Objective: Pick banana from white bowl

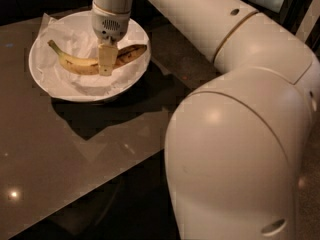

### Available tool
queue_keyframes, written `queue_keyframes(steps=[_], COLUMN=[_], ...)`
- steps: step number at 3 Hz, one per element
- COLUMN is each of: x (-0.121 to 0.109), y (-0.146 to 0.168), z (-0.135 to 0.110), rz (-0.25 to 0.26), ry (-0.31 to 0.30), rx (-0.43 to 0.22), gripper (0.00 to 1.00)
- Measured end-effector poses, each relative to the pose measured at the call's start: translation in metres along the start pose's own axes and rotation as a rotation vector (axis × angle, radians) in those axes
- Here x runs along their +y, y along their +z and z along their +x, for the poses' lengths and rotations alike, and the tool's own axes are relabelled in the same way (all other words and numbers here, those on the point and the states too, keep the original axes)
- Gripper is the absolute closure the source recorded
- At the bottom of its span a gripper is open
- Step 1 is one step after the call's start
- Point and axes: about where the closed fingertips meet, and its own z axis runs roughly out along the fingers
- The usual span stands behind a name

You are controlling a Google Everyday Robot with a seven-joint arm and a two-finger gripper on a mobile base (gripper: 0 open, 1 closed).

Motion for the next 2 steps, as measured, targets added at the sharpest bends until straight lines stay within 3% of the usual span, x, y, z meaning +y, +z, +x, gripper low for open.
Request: queue_keyframes(steps=[1, 2], x=[0.0214, 0.0219], y=[-0.0103, -0.0108], z=[-0.0051, -0.0054], rz=[-0.027, -0.026], ry=[-0.037, -0.038], rx=[-0.009, -0.009], gripper=[1.00, 1.00])
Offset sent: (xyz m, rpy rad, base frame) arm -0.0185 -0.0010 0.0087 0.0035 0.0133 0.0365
